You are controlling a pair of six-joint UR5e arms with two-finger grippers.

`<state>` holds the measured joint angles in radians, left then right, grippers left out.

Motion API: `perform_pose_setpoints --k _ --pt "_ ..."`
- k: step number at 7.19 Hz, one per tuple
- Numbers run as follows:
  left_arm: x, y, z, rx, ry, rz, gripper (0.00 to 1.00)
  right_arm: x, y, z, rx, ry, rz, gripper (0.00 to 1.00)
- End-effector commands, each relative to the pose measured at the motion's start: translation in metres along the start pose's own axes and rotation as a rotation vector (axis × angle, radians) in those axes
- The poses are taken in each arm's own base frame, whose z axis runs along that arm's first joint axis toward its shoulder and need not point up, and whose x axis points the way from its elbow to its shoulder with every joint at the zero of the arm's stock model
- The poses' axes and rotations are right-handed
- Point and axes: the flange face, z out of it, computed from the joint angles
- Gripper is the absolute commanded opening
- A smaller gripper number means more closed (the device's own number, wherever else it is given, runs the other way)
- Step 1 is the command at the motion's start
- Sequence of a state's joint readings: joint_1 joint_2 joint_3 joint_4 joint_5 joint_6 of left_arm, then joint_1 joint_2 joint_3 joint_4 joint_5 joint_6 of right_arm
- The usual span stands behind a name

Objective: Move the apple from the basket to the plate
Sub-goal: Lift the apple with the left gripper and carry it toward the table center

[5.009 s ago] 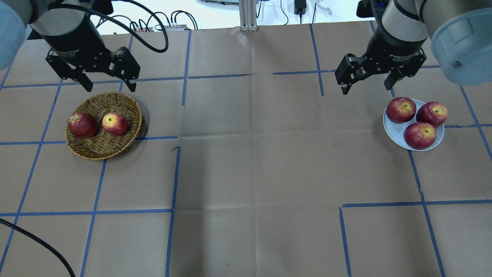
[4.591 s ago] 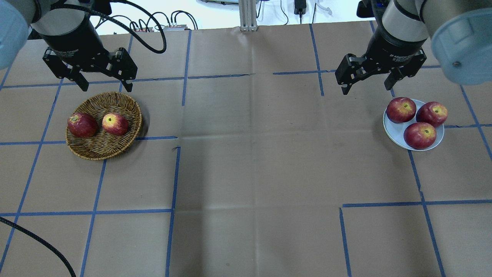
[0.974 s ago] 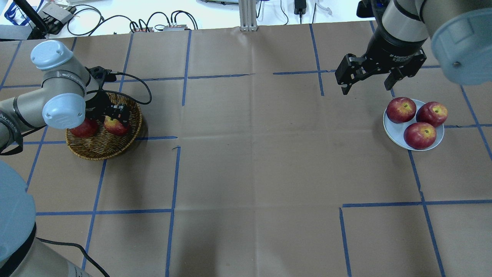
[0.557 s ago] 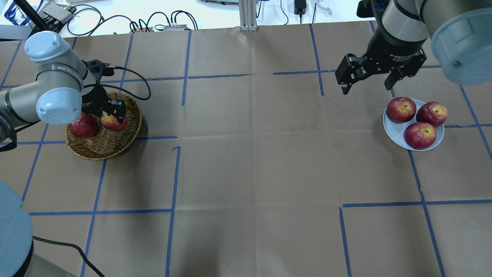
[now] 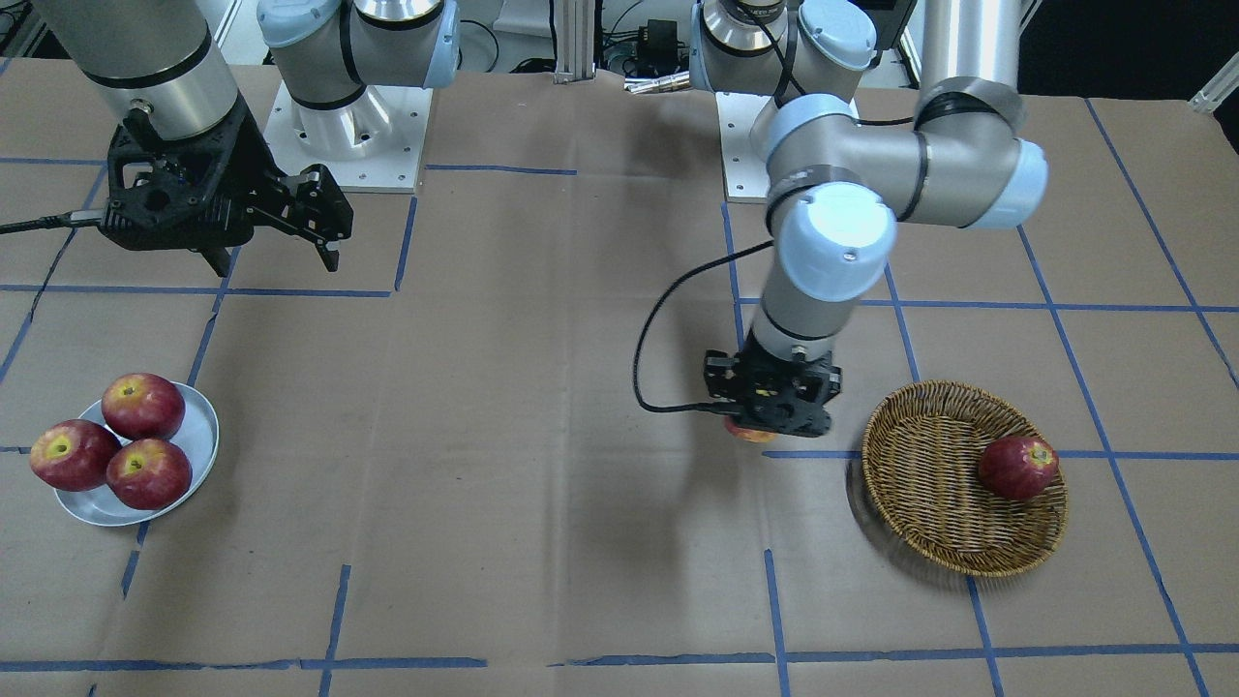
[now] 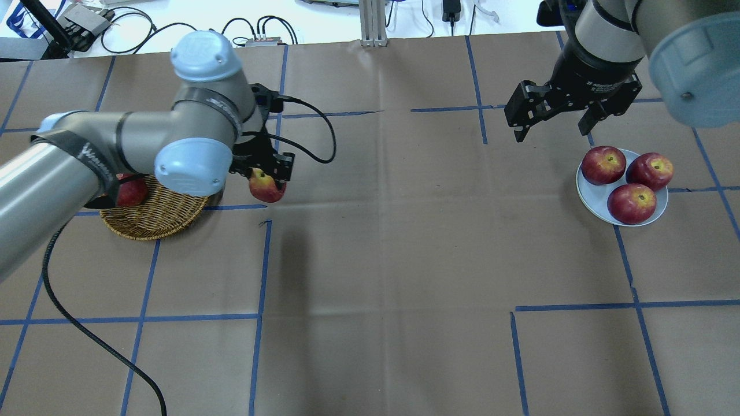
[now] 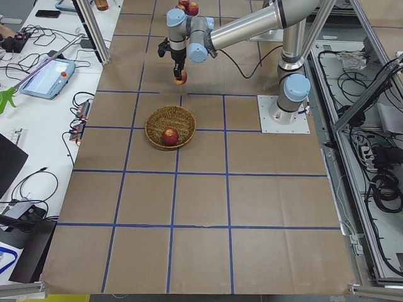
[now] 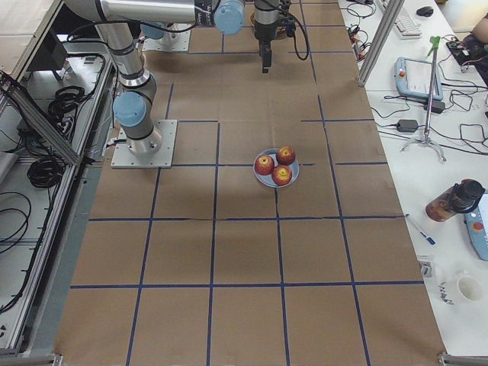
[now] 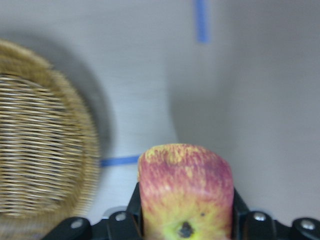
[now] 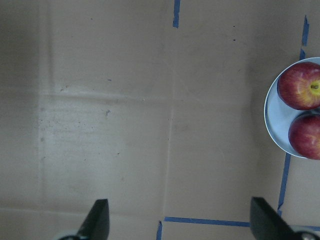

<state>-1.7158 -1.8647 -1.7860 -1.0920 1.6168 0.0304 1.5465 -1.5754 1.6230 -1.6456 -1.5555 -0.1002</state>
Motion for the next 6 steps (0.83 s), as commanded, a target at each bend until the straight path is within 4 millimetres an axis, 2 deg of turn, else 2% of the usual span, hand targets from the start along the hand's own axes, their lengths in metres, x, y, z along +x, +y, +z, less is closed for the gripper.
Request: perform_pose_setpoints --k 1,2,3,5,6 --pt "0.118 -0.011 0.031 0.041 0.015 0.007 0.21 0.001 0.0 0.0 -0.001 0.0 0.001 1.0" --pt "0.156 -0.025 0.038 0.053 0.013 0.042 0.21 -0.001 0.0 0.0 -0.001 0.0 -0.001 1.0" --pt "0.173 -0.034 0.056 0.041 0.013 0.036 0.21 0.0 0.0 0.0 -0.001 0.0 -0.001 1.0" --pt "0.173 -0.028 0.064 0.027 0.008 0.051 0.21 -0.001 0.0 0.0 -0.001 0.0 -0.001 1.0" --pt "0.175 -0.034 0.067 0.03 0.009 0.046 0.25 0.001 0.0 0.0 0.0 0.0 0.001 1.0"
